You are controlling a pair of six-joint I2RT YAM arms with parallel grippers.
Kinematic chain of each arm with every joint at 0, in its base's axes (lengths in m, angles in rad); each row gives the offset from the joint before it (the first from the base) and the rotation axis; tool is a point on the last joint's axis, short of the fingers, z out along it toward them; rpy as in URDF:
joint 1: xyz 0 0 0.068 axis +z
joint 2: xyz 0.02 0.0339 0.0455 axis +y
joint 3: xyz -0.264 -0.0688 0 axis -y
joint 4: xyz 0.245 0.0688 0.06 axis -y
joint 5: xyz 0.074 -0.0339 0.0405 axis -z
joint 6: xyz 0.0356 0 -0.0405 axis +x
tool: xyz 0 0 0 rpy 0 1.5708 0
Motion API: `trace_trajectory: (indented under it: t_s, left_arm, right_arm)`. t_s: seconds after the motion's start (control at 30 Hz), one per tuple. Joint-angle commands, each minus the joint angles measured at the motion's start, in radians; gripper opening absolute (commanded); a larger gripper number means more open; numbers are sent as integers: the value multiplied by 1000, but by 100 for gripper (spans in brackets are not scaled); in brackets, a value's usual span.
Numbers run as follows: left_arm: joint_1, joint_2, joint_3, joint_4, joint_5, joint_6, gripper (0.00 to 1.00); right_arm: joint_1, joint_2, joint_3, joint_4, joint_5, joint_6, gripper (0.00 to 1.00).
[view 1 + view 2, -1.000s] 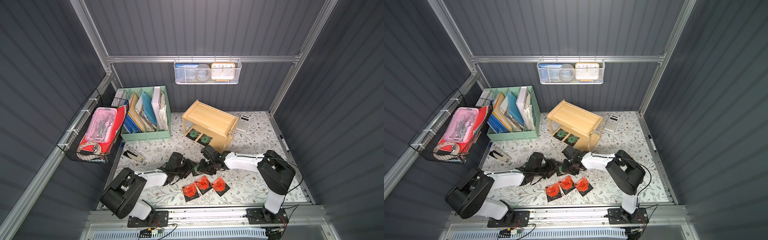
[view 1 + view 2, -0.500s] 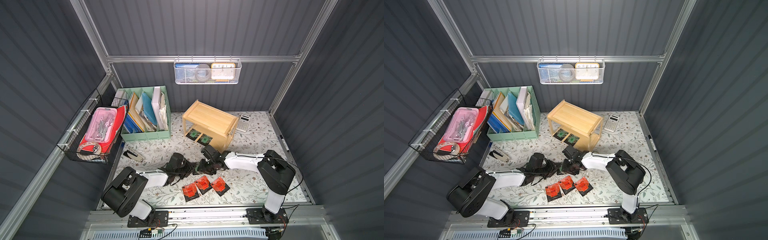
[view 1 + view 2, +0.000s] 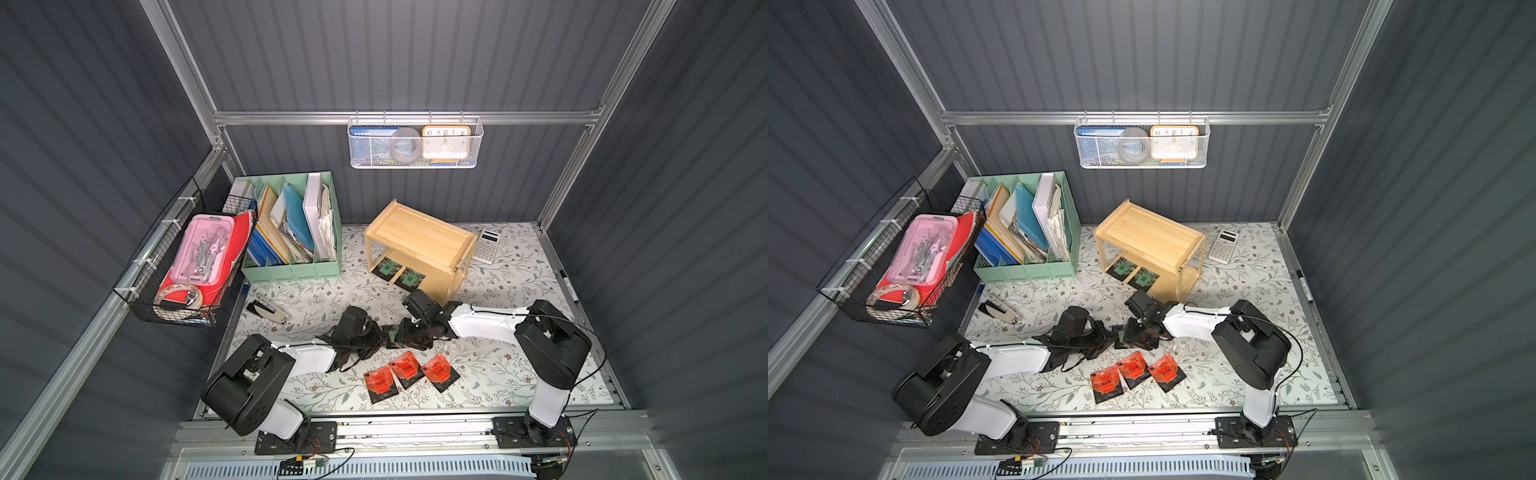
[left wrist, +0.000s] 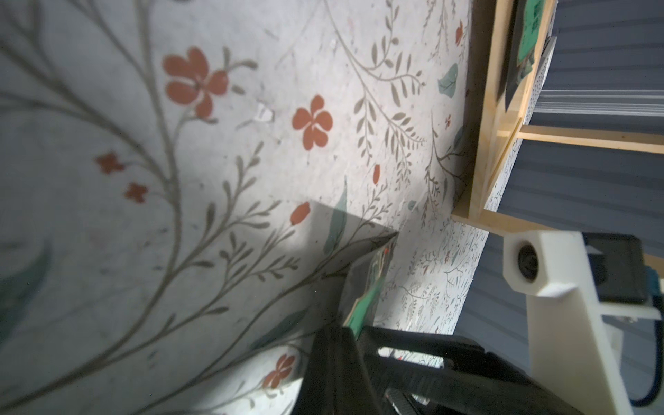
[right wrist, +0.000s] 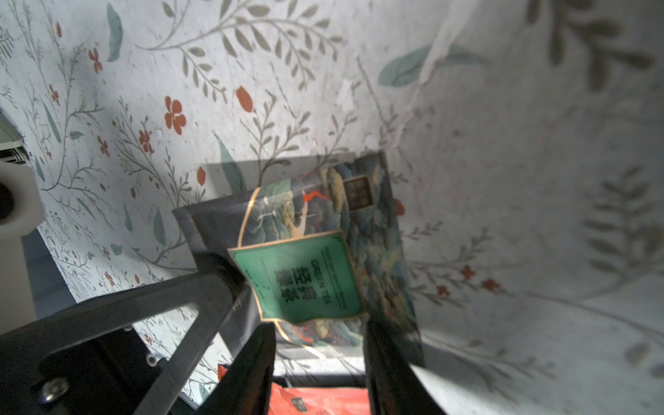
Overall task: Place the tea bags on the shelf by color
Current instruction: Pick up the tea bag from the center of the board.
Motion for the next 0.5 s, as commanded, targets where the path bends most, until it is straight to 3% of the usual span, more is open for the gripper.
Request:
trace_trajectory:
  t_s: [0.0,0.47]
  left_arm:
    - [-4,-32,8,-38,-12,23,0]
    - [-4,-131,37,-116,-50,50,0]
  right_arm:
    - [-3,-6,-33,-23,7,-20,46]
    - [-4,-240,-129,-42,50,-76,53]
